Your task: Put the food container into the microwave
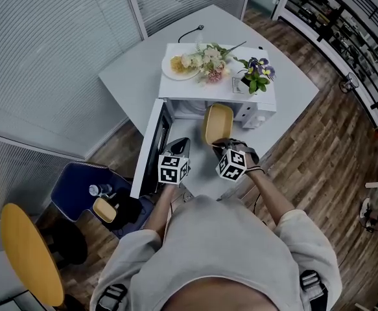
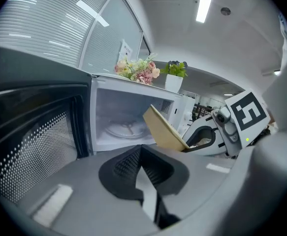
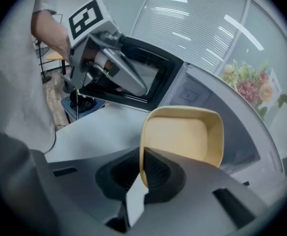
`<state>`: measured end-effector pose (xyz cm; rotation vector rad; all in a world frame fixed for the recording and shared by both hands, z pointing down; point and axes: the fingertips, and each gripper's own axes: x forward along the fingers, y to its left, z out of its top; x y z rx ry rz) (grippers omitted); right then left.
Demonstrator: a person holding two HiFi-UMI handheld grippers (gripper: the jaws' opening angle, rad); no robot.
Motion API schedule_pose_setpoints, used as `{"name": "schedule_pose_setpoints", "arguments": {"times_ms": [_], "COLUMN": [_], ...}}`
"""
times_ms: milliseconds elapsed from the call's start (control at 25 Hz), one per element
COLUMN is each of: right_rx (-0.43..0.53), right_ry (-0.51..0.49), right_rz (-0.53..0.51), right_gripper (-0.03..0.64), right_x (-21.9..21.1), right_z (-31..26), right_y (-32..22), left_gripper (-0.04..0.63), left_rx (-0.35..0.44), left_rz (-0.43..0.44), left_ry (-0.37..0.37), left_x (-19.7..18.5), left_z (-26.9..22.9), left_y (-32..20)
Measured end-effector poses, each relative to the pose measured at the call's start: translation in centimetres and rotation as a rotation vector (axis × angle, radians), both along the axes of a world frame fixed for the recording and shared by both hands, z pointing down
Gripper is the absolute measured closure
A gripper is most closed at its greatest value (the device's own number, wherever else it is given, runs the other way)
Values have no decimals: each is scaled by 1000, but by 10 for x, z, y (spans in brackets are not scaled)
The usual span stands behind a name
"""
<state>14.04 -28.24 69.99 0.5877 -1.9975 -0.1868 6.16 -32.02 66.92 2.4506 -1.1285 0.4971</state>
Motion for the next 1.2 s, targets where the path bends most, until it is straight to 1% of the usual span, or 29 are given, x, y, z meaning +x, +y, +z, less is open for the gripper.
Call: {"name": "schedule_pose_setpoints", "arguments": {"times_ms": [120, 320, 520, 600, 840, 1200], "right_rx": [20, 40, 59, 58, 42, 58], "right_ry": [100, 218, 312, 319, 288, 291], "right_rz": [-77, -188, -249, -253, -218, -206], "right_gripper": [600, 600, 600, 600, 600, 600], "right_x": [1, 3, 7, 8, 6, 3], "right_z": [6, 10, 23, 25, 24, 18], "right_y": [1, 3, 5, 5, -3, -36], "left_gripper": [584, 584, 584, 584, 584, 584], "left_rx": [0, -6, -4, -4, -7, -11], "left_rz": [3, 5, 4, 4, 1, -13], "left_ry": [0, 1, -1, -1, 1, 2], "left_x": [0, 1, 0, 1, 1, -1], "left_z": [1, 3, 3, 2, 4, 4], "left_y": [1, 4, 6, 7, 9, 5]}}
